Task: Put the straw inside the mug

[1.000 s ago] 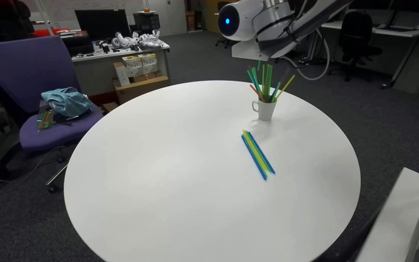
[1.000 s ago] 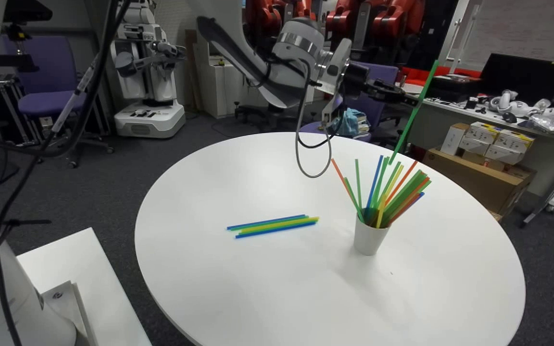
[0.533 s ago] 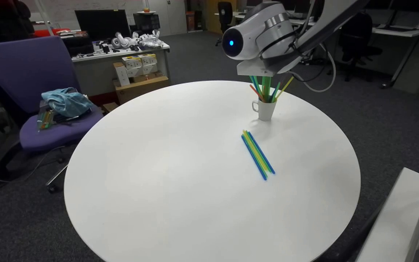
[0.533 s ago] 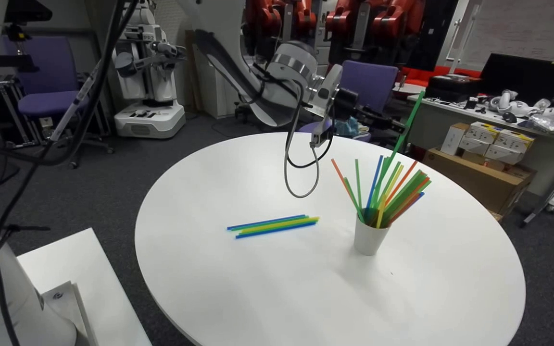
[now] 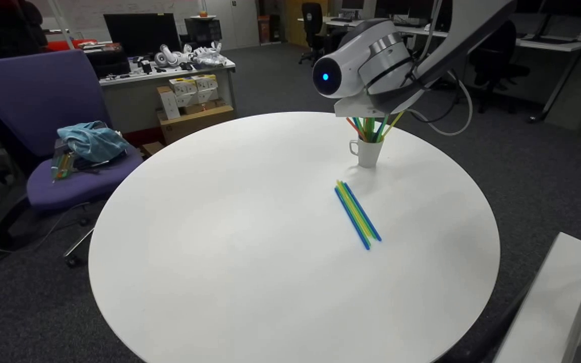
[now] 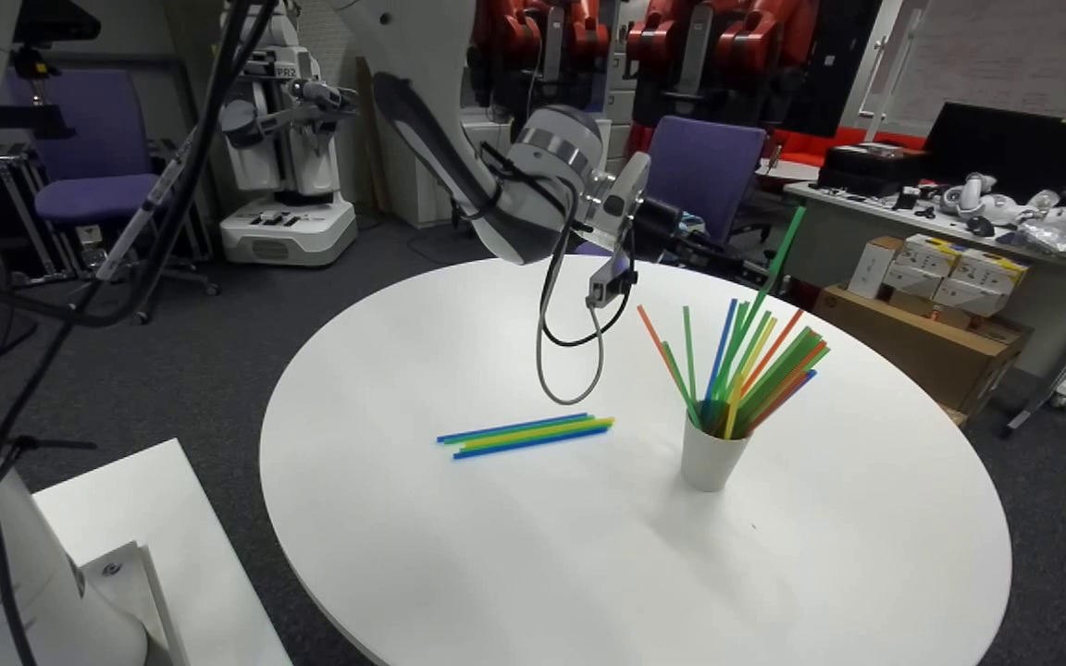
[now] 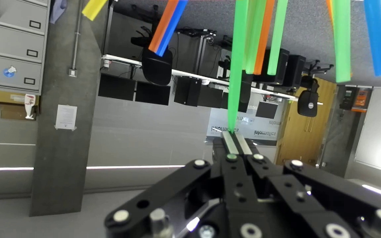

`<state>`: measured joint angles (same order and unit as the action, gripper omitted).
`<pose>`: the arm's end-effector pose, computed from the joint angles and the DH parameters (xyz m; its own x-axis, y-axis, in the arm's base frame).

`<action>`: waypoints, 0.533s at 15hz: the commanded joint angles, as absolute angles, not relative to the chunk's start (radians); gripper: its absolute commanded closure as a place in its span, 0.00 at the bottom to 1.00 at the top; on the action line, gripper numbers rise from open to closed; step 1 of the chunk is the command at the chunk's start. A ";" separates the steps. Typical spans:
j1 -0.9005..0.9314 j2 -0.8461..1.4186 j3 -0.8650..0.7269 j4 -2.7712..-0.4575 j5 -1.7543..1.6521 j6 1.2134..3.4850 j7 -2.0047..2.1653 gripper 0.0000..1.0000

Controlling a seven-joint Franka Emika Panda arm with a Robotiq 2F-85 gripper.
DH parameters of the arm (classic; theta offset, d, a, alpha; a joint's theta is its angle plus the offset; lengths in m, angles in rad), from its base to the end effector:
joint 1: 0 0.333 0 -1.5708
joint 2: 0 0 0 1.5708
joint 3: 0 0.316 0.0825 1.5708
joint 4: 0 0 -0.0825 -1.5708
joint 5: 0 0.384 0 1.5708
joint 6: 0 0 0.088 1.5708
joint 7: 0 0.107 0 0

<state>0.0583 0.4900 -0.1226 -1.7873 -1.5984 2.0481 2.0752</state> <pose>0.6614 -0.0892 0.3102 0.2352 -0.1547 0.9596 -0.9175 -0.3610 0.1667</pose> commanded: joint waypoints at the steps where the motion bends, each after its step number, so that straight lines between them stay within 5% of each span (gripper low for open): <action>1: 0.034 0.475 -0.091 -1.815 -1.641 2.001 2.062 1.00; 8: 0.033 0.508 -0.077 -1.815 -1.678 1.951 2.063 1.00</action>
<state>0.0512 0.5137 -0.1040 -1.8018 -1.6380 1.9936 2.0731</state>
